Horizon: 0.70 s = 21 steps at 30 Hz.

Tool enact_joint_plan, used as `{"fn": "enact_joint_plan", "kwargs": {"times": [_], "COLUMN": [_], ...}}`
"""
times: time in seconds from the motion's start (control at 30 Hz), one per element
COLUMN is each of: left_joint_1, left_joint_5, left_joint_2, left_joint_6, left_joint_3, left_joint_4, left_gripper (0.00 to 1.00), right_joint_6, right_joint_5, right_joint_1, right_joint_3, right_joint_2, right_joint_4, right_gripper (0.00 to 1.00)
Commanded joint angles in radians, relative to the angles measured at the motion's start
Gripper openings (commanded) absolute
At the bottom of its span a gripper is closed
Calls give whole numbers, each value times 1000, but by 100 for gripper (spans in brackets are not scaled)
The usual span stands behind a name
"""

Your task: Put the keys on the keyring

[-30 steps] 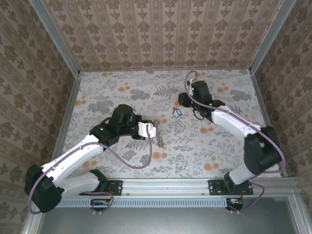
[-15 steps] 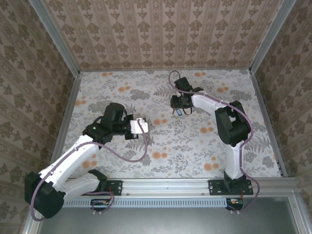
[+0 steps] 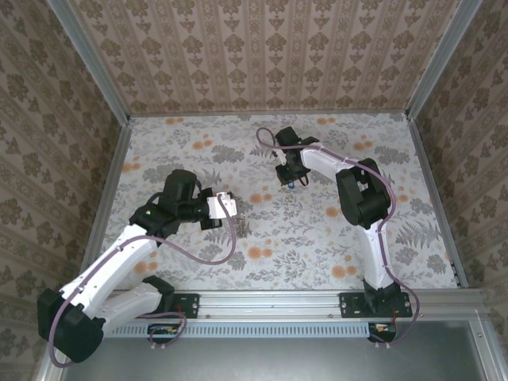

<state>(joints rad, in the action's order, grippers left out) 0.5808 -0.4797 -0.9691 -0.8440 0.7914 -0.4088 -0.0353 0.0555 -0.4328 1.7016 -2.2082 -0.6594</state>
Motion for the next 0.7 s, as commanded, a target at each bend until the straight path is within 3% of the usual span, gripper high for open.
{"fn": "enact_joint_plan", "kwargs": {"times": [0.0,0.2,0.43,0.57,0.67], "left_joint_1": [-10,-10,-10,-10,-10], "left_joint_5": [-41,-43,-44,-46,-49], "left_joint_2": [29,38,38,38,37], "left_joint_6": [23,34,37,39,43], "left_joint_3": [-6,-12,-14,-15,-17], "left_joint_4": [11,11,15,16,20], "left_gripper": [0,0,0,0,0], "right_joint_6": [-55,-53,-43,-40,-38], "right_joint_5": [52,40,72,103,117], "right_joint_1": [-6,-4,-4,-3,-3], "right_joint_3": [27,17,19,23,27], "right_joint_2": [-7,3,-4,-4,-3], "right_joint_4": [-50,-45,-33,-21,-13], "right_gripper": [30,20,19,27,25]}}
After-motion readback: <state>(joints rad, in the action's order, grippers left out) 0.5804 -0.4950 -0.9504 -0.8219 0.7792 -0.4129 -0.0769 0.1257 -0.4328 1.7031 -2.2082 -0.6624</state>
